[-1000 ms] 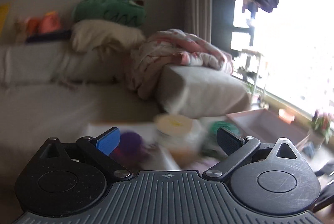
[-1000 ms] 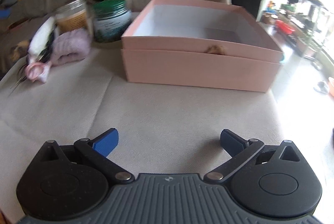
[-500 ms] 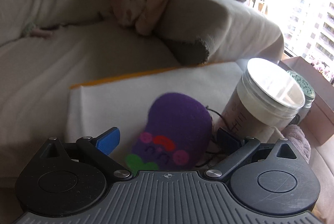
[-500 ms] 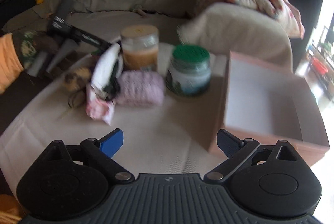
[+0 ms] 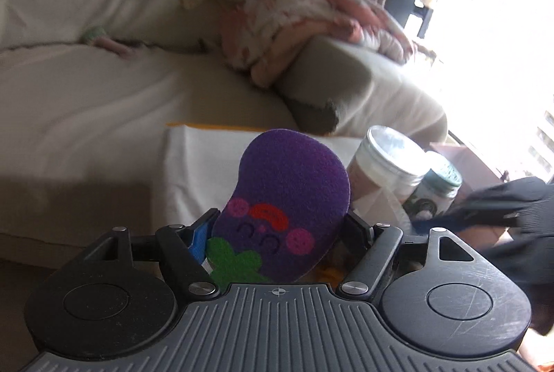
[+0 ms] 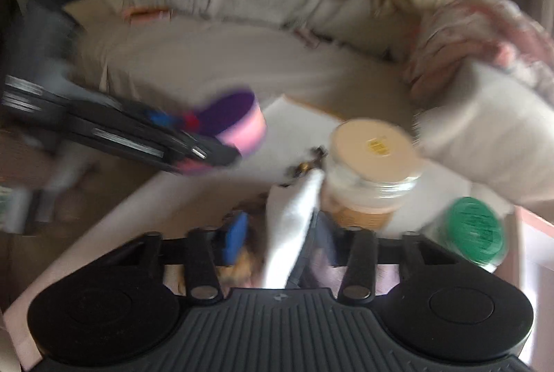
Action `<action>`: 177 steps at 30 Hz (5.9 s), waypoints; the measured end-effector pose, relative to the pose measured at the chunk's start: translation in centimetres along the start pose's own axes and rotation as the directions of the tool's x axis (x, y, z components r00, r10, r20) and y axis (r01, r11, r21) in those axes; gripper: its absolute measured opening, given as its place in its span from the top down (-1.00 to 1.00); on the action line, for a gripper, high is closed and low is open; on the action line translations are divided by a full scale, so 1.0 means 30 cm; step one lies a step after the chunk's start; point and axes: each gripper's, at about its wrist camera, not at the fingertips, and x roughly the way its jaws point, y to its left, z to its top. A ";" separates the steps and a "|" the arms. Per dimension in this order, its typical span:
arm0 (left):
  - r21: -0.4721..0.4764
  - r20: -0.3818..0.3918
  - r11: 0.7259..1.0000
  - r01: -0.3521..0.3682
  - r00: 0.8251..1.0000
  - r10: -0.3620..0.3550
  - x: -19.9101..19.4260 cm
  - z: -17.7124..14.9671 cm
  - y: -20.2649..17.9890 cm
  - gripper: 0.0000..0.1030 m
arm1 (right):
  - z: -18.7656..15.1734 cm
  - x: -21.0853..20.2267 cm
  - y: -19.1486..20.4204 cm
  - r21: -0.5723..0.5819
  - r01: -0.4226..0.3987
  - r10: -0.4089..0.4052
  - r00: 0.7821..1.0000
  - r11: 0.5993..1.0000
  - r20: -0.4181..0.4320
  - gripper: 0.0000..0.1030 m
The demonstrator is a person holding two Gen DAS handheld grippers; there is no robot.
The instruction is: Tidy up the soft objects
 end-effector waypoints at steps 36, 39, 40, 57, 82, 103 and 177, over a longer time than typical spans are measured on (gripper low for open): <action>0.026 -0.123 0.954 0.299 0.948 -0.294 0.484 0.297 -0.915 -0.48 | -0.559 -0.485 -0.845 0.415 0.193 -0.290 0.939 0.889 0.184 0.12; 0.094 -0.046 0.973 0.211 0.977 -0.208 0.284 0.281 -0.824 -0.48 | -0.596 -0.509 -0.745 0.329 0.194 -0.271 0.940 0.924 0.207 -0.03; 0.094 -0.032 0.981 0.167 0.986 -0.165 0.235 0.256 -0.780 -0.48 | -0.608 -0.524 -0.703 0.300 0.194 -0.264 0.941 0.934 0.212 -0.06; -0.080 -0.152 0.959 -0.271 0.954 0.257 0.009 -0.147 -0.107 -0.46 | -0.428 -0.317 -0.200 -0.040 0.104 -0.097 0.983 0.994 0.159 -0.12; -0.057 -0.195 0.985 -0.164 0.969 0.150 0.090 -0.142 -0.039 0.55 | -0.252 -0.210 -0.134 -0.002 0.049 -0.049 0.996 0.999 0.079 -0.12; -0.115 -0.081 0.990 -0.084 0.994 0.075 0.032 -0.205 0.000 0.52 | 0.486 0.551 -0.004 -0.138 0.030 -0.103 0.824 0.990 -0.557 0.46; 0.198 -0.123 0.971 -0.130 0.980 0.156 0.307 -0.037 -0.152 0.60 | -0.291 -0.130 -0.090 -0.306 0.119 -0.091 0.991 0.945 0.103 -0.04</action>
